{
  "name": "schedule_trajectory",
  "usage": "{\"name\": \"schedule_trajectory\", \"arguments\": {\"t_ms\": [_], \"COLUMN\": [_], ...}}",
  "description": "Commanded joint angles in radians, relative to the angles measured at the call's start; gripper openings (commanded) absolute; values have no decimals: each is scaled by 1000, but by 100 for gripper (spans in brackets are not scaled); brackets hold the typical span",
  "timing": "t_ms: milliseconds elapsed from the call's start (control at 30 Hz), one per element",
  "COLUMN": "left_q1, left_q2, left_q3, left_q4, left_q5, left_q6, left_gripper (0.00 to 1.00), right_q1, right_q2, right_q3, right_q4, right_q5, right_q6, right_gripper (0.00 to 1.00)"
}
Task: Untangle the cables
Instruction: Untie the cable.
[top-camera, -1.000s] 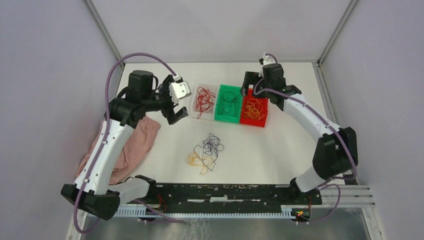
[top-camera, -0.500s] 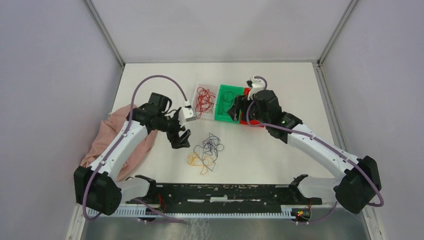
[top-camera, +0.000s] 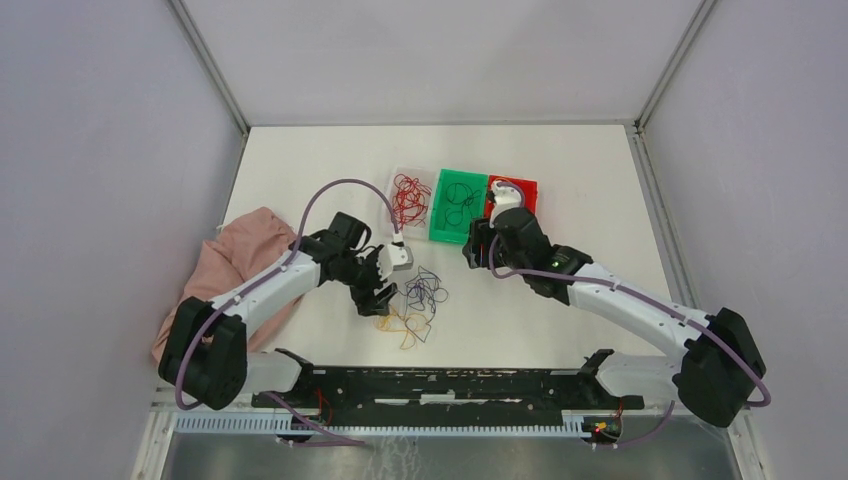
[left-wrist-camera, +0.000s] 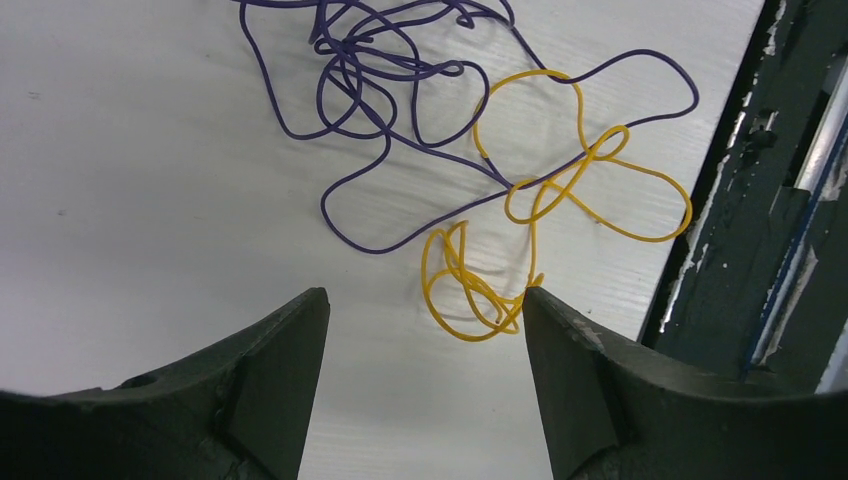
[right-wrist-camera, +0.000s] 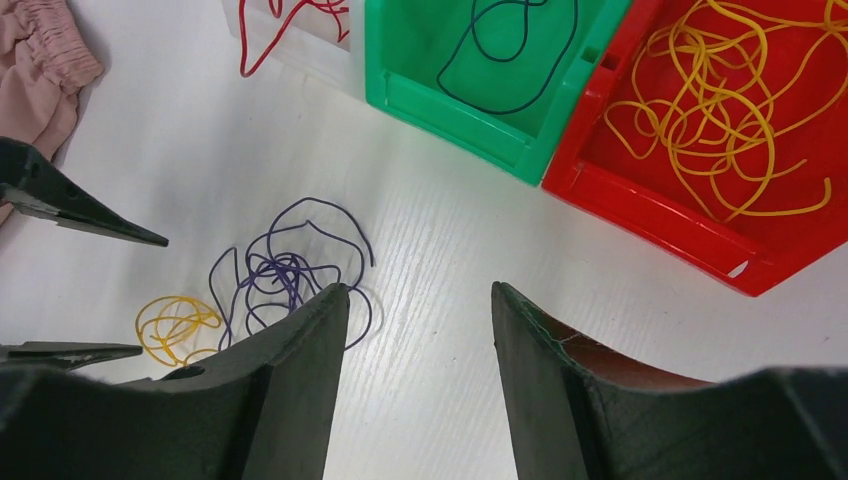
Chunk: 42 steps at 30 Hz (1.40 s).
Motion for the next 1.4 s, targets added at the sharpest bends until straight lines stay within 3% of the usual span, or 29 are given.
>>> {"name": "schedule_trajectory", "arguments": {"t_ms": [0,367,633,667,800,867,1100,1367], "left_q1": [-15,-15,-15,-15,-17,-15,-15,-15], "left_q2": [24,29,30,35,34,0,-131,-155], "left_q3": [-20,-35,-30,-28,10,52,303,617], "left_q4": [124,0,-54,-41,-40,-78,-300,-458], "left_q5": [-58,-70,65,64,16,-29,-82,-32], "left_q6": [-60,31,72,67,47,58,125,47], "left_gripper": [76,55,55,50,14,6,3,3], "right_q1": [20,33,33,33,33,33,33,44], "right_q2": [-47,-70,-83,-84,-93,-105,-115,-116], "right_q3": [8,24,22,22,24,24,31,27], "right_q4": [19,0,-5,-8,-16,-20,25,219], "right_q5": [64,86,91,90,92,92,24,-210], "right_q6": [5,-12,-10,-10,-9,-12,-16,-39], "right_gripper": [61,59,54,53,48,47,48,71]}}
